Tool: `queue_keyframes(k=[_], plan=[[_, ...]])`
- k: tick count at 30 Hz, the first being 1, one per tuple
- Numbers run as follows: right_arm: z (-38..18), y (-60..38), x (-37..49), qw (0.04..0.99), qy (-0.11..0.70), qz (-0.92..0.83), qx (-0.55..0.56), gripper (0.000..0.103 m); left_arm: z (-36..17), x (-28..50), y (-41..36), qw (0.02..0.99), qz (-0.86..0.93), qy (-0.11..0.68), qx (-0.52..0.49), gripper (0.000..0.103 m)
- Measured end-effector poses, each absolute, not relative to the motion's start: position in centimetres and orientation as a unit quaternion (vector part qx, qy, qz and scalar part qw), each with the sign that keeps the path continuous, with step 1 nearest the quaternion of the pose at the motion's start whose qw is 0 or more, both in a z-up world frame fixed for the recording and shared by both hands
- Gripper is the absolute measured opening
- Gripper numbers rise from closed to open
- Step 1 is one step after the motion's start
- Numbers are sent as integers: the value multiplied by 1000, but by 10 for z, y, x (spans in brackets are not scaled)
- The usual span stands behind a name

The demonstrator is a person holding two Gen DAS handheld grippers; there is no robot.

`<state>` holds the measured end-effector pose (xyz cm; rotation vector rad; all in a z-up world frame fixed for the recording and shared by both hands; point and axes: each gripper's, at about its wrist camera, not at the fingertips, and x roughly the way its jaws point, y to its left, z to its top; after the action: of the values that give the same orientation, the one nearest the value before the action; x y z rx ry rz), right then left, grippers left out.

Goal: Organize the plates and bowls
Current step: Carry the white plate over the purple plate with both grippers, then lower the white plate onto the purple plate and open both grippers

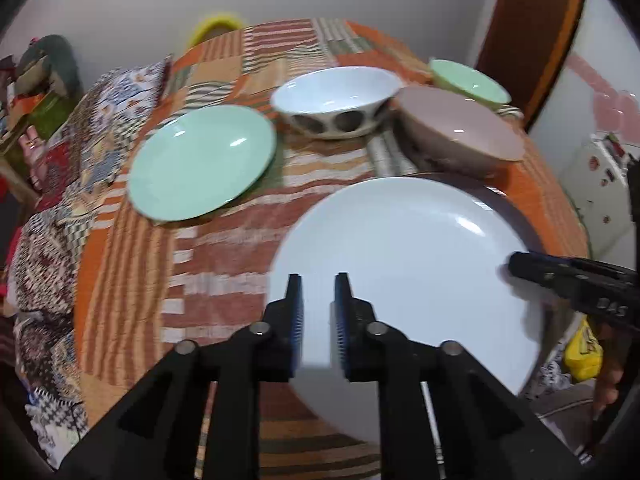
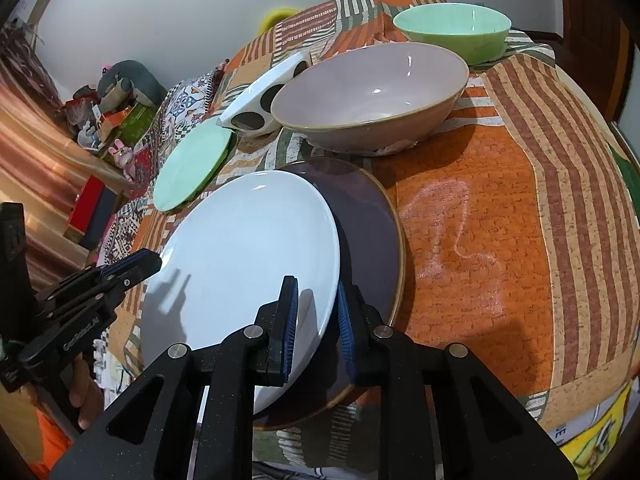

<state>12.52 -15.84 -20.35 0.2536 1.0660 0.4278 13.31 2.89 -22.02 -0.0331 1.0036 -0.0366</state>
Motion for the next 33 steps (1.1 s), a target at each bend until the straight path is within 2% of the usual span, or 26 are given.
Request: queue_keyframes(k=[1, 3, 6, 13, 17, 33], plan=[[-203, -158, 125, 832, 503, 201, 120, 19, -222, 133, 33, 875, -12, 483, -19, 23], [-204, -156, 126, 833, 502, 201, 119, 19, -225, 131, 40, 873, -6, 487, -29, 34], [-204, -154, 128, 836, 499, 199, 114, 19, -229, 132, 50, 870, 3, 490, -45, 40], [-201, -154, 128, 844, 490, 196, 100, 19, -242, 136, 54, 855, -19, 513, -71, 39], [-202, -156, 128, 843, 492, 195, 99, 19, -242, 134, 45, 856, -29, 513, -65, 33], [-197, -173, 124, 857, 477, 165, 100, 20, -245, 144, 15, 854, -42, 518, -26, 33]])
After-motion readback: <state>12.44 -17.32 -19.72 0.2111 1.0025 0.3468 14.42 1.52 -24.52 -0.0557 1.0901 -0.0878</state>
